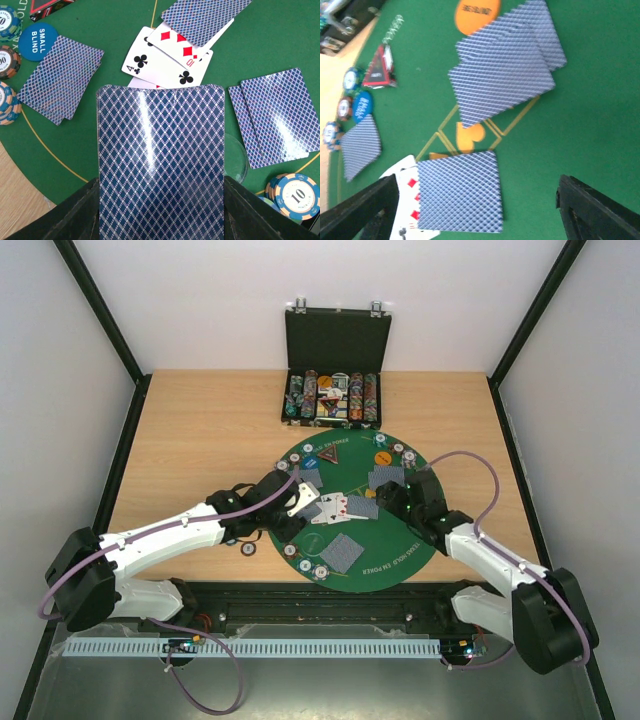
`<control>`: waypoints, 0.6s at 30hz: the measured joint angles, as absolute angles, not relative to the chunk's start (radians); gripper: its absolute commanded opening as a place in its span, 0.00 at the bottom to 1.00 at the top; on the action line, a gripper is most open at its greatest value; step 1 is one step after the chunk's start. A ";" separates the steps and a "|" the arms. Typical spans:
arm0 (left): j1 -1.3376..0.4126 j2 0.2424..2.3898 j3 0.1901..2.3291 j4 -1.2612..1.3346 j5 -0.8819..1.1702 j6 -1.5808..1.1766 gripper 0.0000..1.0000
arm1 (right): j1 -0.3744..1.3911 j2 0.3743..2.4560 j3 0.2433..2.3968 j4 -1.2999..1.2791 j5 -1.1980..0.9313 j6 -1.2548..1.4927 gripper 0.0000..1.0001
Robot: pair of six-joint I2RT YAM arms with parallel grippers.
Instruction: Distribute texas hold em gaming equipment
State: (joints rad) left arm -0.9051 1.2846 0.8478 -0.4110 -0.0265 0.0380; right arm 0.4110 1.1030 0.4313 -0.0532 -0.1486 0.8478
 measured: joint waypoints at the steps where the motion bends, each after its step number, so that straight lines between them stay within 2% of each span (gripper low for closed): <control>1: -0.905 1.285 0.848 -0.411 -0.027 0.038 0.59 | 0.411 1.088 0.442 -0.061 -0.152 0.834 0.89; 5: -0.905 1.285 0.848 -0.411 -0.027 0.038 0.59 | 0.410 1.095 0.510 -0.071 -0.263 0.778 0.92; 11: -0.905 1.285 0.848 -0.411 -0.027 0.038 0.60 | 0.430 1.217 0.625 -0.052 -0.583 0.727 0.95; 18: -0.905 1.285 0.848 -0.411 -0.026 0.038 0.60 | 0.533 1.342 0.767 -0.098 -0.741 0.637 0.93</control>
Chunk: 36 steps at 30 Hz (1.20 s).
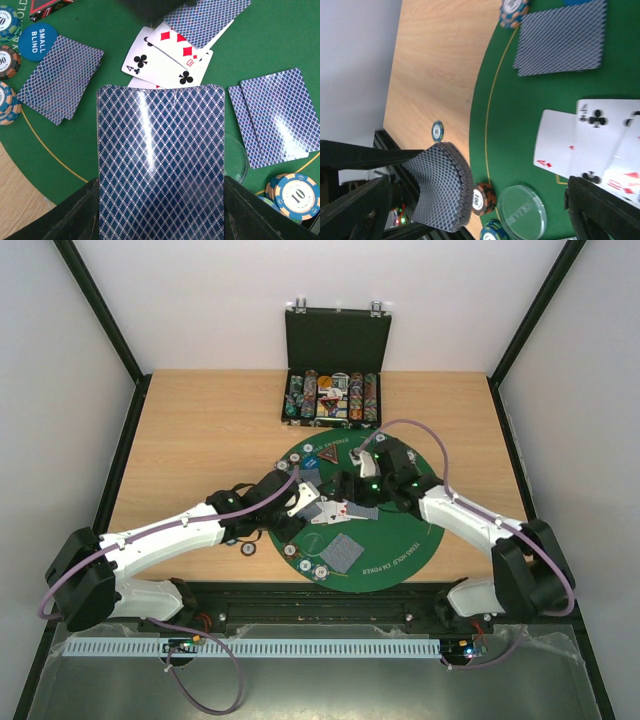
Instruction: Distribute texas hold em gaming equipment
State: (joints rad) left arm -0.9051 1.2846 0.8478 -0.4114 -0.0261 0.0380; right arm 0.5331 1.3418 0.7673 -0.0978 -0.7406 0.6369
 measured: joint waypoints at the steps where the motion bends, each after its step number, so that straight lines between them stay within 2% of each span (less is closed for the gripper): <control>1: -0.905 1.285 0.848 -0.411 -0.026 0.038 0.60 | 0.548 1.362 0.785 -0.104 -0.750 0.625 0.93; 11: -0.905 1.285 0.848 -0.411 -0.026 0.038 0.59 | 0.640 1.530 0.881 -0.206 -0.732 0.546 0.86; 21: -0.905 1.288 0.848 -0.421 -0.031 0.038 0.59 | 0.641 1.529 0.903 -0.255 -0.607 0.546 0.79; 29: -0.905 1.288 0.848 -0.422 -0.031 0.038 0.59 | 0.612 1.518 0.902 -0.269 -0.587 0.549 0.76; 32: -0.905 1.288 0.848 -0.421 -0.030 0.038 0.59 | 0.609 1.510 0.900 -0.259 -0.631 0.556 0.68; 36: -0.905 1.288 0.848 -0.421 -0.030 0.038 0.59 | 0.609 1.497 0.892 -0.220 -0.705 0.577 0.51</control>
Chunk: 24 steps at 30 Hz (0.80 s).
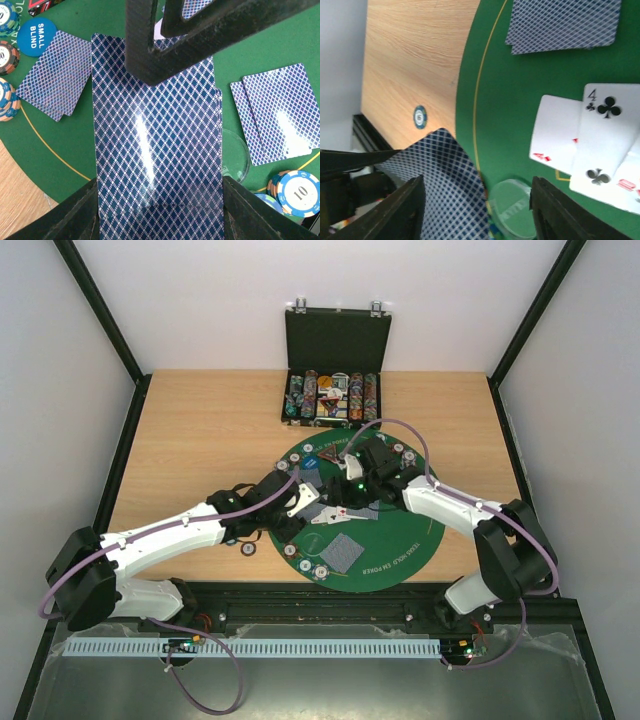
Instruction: Distribute texas hold em gaming equipment
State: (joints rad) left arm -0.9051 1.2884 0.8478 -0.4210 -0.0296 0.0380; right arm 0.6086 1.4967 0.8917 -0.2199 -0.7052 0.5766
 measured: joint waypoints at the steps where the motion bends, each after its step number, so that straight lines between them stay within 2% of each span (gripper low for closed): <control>1: -0.905 1.288 0.848 -0.421 -0.030 0.038 0.59 | 0.609 1.496 0.891 -0.210 -0.720 0.585 0.48; 7: -0.905 1.288 0.848 -0.421 -0.030 0.038 0.59 | 0.609 1.496 0.875 -0.189 -0.763 0.592 0.23; 14: -0.905 1.288 0.848 -0.421 -0.030 0.038 0.59 | 0.609 1.486 0.864 -0.189 -0.735 0.610 0.07; 17: -0.905 1.288 0.848 -0.421 -0.030 0.038 0.59 | 0.607 1.470 0.863 -0.189 -0.703 0.618 0.02; 24: -0.905 1.288 0.848 -0.421 -0.030 0.038 0.59 | 0.573 1.408 0.841 -0.188 -0.636 0.630 0.01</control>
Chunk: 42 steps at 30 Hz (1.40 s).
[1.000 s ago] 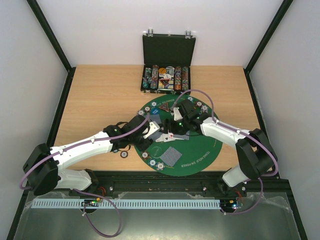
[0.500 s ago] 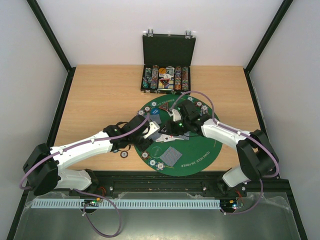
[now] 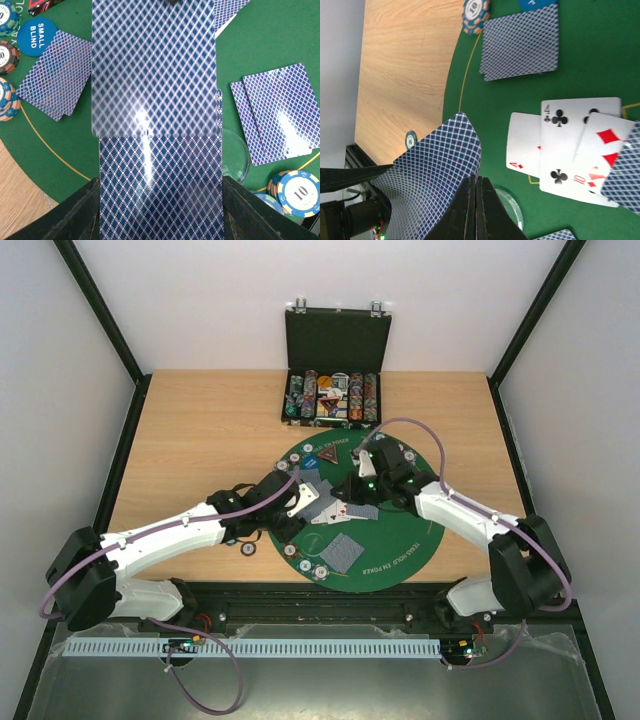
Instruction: Distribute texas hold em gaming equipment
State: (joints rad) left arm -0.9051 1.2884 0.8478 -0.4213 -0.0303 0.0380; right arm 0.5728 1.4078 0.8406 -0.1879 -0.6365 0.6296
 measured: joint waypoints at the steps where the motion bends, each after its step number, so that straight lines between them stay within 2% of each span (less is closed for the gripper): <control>1: -0.905 1.288 0.848 -0.421 -0.030 0.038 0.59 | 0.566 1.398 0.834 -0.189 -0.629 0.630 0.02; 11: -0.894 1.290 0.848 -0.421 -0.038 0.038 0.59 | 0.416 1.235 0.708 -0.163 -0.519 0.699 0.02; 22: -0.781 1.290 0.848 -0.420 -0.051 0.038 0.60 | 0.270 1.079 0.464 -0.062 -0.463 0.823 0.02; 39: -0.682 1.290 0.848 -0.420 -0.059 0.037 0.60 | 0.267 1.147 0.365 0.128 -0.474 0.925 0.01; 42: -0.675 1.290 0.848 -0.420 -0.060 0.037 0.60 | 0.267 1.148 0.347 0.134 -0.459 0.928 0.05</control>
State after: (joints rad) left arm -0.6746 1.2896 0.8478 -0.4198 -0.0601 0.0372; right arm 0.2672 1.1481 0.3470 0.1337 -0.4591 0.9279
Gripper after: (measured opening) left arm 0.598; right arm 0.016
